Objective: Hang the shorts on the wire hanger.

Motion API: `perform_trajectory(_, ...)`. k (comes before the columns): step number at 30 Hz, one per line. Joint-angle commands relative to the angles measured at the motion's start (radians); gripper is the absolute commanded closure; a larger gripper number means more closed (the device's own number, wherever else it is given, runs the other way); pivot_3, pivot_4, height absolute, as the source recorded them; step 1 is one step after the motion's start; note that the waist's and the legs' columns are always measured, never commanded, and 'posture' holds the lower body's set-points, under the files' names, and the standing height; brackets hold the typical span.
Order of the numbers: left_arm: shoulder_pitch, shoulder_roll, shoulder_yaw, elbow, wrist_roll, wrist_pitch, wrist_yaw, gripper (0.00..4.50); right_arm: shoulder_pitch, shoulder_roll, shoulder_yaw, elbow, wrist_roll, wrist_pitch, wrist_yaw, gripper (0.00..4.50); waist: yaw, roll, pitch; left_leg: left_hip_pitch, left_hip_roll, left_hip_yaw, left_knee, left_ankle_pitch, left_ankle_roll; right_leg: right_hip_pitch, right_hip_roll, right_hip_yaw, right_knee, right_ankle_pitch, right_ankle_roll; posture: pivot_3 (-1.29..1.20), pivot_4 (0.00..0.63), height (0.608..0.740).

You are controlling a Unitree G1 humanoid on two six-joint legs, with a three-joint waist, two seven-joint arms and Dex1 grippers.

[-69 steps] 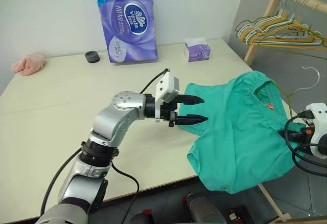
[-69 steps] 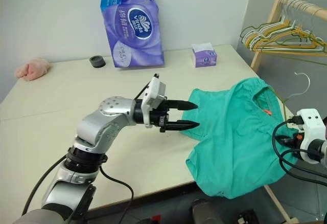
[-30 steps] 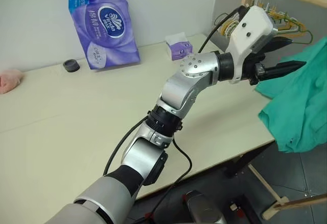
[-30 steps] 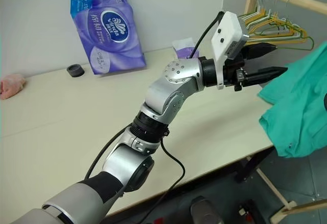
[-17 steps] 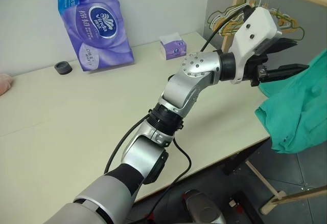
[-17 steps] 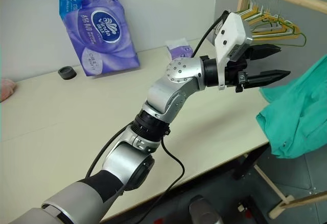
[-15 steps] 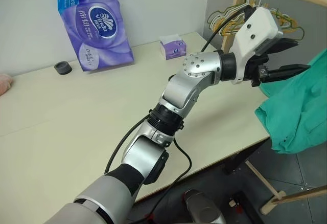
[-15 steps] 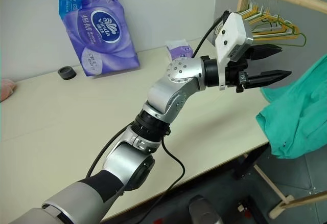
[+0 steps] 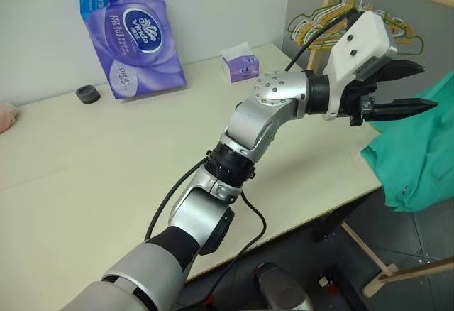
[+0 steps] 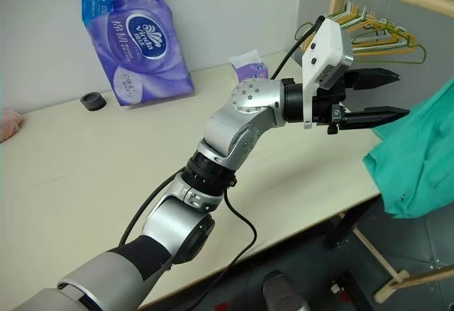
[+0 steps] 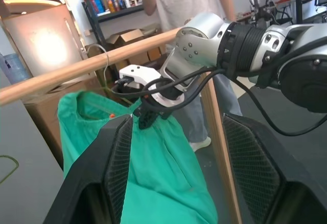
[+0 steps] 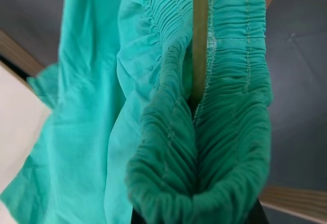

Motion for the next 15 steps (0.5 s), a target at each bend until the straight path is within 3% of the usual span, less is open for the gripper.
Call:
perform_trajectory(1,-0.018,-0.008,-0.006,-0.038,-0.003,-0.016,-0.006,1.54,-0.076,-0.028,-0.008,0.02,-0.019,-0.049,-0.011,4.5,0.0,0.0,0.003,0.0,0.0,0.0,0.0,0.0,0.0,0.0,0.0,0.0,0.0,0.0,0.0,-0.39,0.121,0.74)
perform_trajectory(15,-0.022,-0.008,-0.02,-0.031,0.012,-0.036,-0.017,1.54,-0.033,-0.051,0.014,0.147,-0.06,-0.078,0.039,4.5,0.0,0.0,0.009,0.0,0.0,0.001,0.001,0.0,0.0,0.001,-0.004,0.0,0.0,-0.001,0.002,-0.36,0.132,0.74)
